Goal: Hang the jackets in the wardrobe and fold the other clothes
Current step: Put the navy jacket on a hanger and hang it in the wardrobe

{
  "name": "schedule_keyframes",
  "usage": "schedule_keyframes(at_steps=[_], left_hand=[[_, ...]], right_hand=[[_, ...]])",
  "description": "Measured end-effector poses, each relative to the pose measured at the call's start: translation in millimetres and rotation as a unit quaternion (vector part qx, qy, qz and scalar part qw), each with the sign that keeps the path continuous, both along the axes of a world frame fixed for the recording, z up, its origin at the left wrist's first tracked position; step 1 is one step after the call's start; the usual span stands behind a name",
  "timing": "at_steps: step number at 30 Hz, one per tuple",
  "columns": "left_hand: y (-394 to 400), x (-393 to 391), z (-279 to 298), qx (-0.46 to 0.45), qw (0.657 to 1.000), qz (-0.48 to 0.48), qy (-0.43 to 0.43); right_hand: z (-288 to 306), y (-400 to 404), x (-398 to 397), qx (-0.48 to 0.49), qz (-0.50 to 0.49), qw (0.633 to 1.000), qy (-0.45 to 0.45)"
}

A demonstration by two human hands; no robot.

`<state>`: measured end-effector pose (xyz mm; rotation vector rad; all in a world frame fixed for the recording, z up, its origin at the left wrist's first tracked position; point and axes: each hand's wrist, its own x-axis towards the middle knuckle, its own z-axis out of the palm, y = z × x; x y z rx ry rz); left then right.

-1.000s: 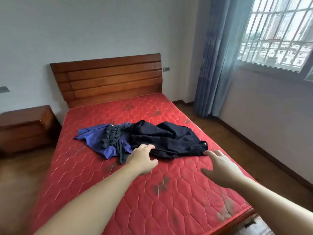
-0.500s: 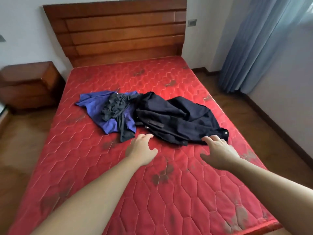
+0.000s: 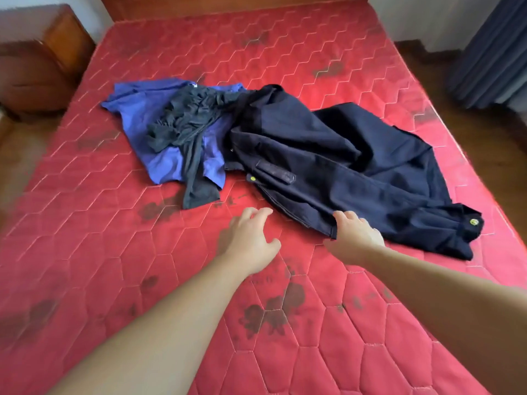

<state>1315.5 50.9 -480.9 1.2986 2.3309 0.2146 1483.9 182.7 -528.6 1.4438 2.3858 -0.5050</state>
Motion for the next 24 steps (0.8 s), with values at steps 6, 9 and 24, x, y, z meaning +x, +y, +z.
schedule_keyframes(at_steps=[6, 9, 24], left_hand=[[31, -20, -70, 0.014, 1.0, 0.005, -0.012], [29, -20, -94, 0.002, 1.0, 0.004, -0.019], [22, 44, -125, -0.017, 0.894, 0.311, -0.322]], right_hand=[[-96, 48, -42, 0.007, -0.011, 0.999, -0.046], [-129, 55, -42, 0.023, -0.004, 0.995, -0.101], [-98, -32, 50, -0.193, 0.065, 0.976, -0.074]])
